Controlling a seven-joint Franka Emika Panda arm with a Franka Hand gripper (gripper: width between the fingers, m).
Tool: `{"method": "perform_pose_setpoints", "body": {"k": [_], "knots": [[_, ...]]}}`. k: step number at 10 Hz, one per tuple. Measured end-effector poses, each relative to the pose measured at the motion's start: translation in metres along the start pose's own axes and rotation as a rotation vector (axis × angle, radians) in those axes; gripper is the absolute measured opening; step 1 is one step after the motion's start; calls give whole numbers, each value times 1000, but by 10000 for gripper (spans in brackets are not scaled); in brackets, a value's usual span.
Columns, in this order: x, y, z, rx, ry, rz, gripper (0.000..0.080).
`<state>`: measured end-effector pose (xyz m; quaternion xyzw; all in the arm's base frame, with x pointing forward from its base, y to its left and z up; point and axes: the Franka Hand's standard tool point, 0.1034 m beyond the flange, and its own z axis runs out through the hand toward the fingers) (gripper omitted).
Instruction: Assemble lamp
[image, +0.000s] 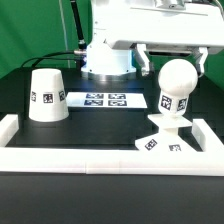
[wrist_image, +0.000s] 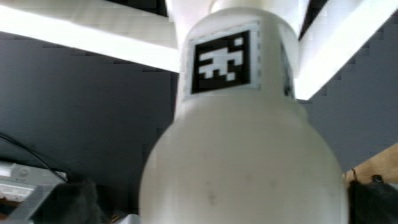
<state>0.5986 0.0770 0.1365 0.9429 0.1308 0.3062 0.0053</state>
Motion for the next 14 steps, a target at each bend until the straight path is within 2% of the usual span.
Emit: {"method": "perform_pose_setpoints", "body": {"k": [7,8,9,10,11,12,14], "knots": [[-8,6,7,1,-38,9,698],[-12,0,10,31,-120,14,698],[-9,-6,9,64,-200,23,698],[-9,-10,10,80,-245,32,698],[-13,-18,11,109,-335,47,698],[-12,-20,12,122,-372,50,698],[-16,-17,15,115,-361,53,698]]}}
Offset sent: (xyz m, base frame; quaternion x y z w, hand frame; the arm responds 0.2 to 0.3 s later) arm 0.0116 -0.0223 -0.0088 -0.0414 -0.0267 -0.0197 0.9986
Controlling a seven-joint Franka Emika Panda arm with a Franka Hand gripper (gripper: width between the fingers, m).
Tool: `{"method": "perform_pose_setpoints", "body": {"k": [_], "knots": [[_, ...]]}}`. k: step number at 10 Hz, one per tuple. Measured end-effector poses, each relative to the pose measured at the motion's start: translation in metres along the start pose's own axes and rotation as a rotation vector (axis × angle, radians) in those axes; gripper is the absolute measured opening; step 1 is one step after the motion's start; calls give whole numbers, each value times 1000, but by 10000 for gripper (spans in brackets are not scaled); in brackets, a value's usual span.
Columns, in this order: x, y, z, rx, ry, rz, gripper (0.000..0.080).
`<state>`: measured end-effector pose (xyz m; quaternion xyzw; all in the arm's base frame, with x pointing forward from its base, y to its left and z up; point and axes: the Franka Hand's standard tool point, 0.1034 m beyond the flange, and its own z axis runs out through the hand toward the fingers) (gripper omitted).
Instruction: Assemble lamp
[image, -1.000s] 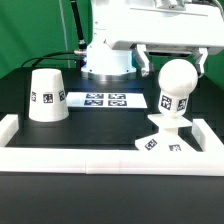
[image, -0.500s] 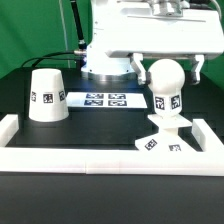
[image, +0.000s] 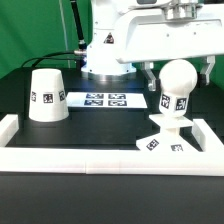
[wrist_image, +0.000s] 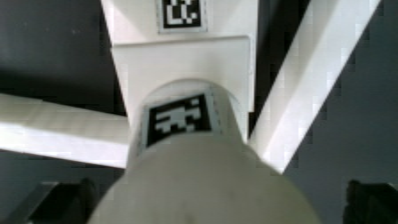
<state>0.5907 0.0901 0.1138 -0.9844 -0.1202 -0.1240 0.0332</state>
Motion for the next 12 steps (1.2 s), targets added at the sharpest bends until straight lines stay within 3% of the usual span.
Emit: {"method": "perform_pose_setpoints", "body": {"k": [5,6,7,12], "knots": [[8,11,-5,-11,17,-8,698],[10,11,-6,-10,18,-8,589],[10,11,-5,-10,18,-7,577],[12,12,-5,-14,38,34,577]]}}
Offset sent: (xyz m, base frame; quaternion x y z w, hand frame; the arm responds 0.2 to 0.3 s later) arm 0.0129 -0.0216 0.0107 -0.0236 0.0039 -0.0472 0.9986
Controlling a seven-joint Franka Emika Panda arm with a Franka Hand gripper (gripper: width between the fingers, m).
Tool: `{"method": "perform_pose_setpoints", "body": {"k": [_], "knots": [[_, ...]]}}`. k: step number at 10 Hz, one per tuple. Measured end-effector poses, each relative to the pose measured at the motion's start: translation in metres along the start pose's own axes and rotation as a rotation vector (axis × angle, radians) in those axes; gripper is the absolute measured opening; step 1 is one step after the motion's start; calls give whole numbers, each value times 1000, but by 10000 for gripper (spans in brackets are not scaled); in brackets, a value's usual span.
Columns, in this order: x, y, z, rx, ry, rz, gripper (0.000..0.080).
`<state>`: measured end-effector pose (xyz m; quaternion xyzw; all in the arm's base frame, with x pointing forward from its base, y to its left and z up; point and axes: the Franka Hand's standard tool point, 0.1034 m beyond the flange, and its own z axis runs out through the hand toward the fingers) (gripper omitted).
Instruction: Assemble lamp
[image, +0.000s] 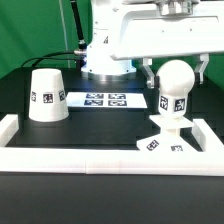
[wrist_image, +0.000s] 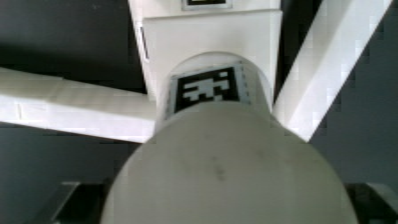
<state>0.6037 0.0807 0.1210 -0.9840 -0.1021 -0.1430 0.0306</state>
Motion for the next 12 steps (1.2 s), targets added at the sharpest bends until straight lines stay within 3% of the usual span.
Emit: {"method": "perform_pose_setpoints", "body": {"k": [7,12], "knots": [[-2,-8,1,25,39,659,580],[-3,-16,4,60,27,1123,580]]}}
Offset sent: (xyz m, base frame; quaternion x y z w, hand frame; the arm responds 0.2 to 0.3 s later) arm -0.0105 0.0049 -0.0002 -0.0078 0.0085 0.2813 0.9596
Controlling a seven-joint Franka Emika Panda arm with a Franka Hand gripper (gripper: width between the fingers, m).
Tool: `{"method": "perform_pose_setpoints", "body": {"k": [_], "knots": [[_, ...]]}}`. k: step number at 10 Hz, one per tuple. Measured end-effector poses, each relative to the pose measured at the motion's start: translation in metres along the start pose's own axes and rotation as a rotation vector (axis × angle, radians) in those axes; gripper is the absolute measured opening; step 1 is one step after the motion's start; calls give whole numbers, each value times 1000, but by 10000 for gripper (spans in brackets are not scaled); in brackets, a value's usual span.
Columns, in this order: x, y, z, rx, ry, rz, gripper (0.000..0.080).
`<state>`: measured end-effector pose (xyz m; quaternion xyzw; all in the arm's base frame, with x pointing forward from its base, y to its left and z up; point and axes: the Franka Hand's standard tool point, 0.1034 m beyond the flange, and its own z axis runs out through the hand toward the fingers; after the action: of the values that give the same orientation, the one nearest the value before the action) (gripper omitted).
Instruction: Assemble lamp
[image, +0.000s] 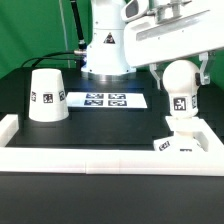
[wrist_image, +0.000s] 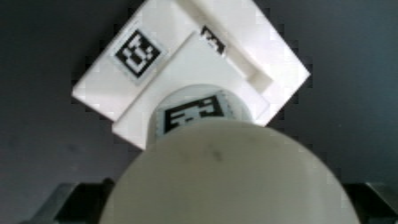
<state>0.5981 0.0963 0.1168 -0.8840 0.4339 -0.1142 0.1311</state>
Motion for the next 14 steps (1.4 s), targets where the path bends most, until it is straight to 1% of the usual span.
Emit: {"method": "perform_pose_setpoints", "body": {"k": [2,3,4,5,8,9,11,12,13,14], "knots": [[0,0,0,2,-1,3,580],[0,0,0,2,-1,-40,675],[1,-1,0,-4,-12,-99,675],[-1,-4,0,-10,-27,-158,696],[-1,-5,-1,-10,-30,-407,698],[-1,-5,-1,-9,-30,-440,698],[-1,-4,0,-11,-24,-639,698],[-7,-5,2,-24,-10,-780,698],[-12,-7,3,-34,-10,-856,698],[-12,-8,3,-42,-12,-986,698]]}}
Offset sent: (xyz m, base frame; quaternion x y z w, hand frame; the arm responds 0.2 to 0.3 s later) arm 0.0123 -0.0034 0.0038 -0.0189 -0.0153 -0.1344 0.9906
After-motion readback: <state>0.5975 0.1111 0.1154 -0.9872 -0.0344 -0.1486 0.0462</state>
